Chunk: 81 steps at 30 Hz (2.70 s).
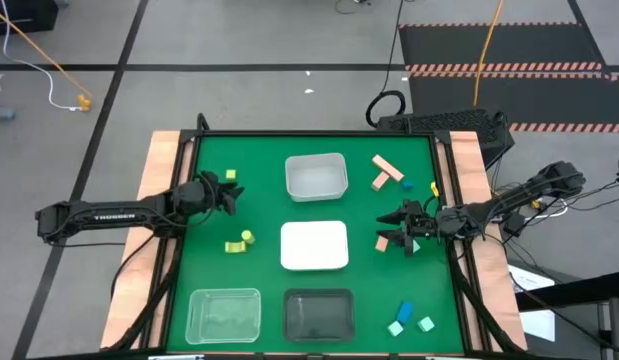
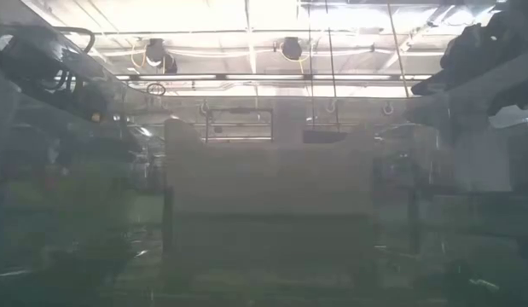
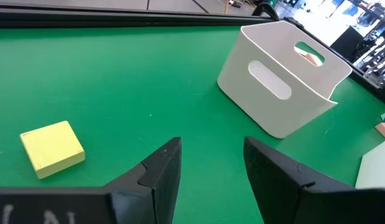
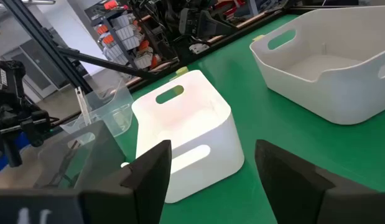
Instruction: Sort & place blocks by color
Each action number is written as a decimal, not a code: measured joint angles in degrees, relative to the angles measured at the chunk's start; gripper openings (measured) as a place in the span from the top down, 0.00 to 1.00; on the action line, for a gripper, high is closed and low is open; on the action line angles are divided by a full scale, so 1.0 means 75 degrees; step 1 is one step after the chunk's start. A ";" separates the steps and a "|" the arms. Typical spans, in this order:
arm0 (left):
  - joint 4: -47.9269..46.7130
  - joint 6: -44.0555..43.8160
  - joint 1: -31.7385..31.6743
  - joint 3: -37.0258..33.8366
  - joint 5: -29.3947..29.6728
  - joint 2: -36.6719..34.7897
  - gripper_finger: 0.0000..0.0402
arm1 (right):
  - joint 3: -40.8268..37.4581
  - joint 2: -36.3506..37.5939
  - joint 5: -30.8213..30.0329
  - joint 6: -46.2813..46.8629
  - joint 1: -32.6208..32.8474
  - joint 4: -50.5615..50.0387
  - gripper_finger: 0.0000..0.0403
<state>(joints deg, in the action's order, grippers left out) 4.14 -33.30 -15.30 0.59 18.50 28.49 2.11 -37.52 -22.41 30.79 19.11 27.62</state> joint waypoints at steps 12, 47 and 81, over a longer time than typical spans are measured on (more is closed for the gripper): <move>0.0000 -0.0002 0.0001 0.0000 0.0000 -0.0002 0.56 | 0.0000 -0.0003 0.0000 0.0000 0.0003 0.0000 0.45; 0.0000 -0.0002 -0.0001 -0.0001 0.0000 0.0000 0.56 | -0.0002 -0.0003 -0.0015 0.0000 0.0000 0.0336 0.45; 0.0000 -0.0004 0.0001 0.0001 0.0000 -0.0001 0.56 | 0.1307 0.0001 -0.3185 -0.3798 -0.1629 0.5418 0.45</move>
<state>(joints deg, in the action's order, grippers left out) 4.14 -33.33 -15.29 0.60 18.50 28.48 11.91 -37.51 -46.30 2.30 6.90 68.25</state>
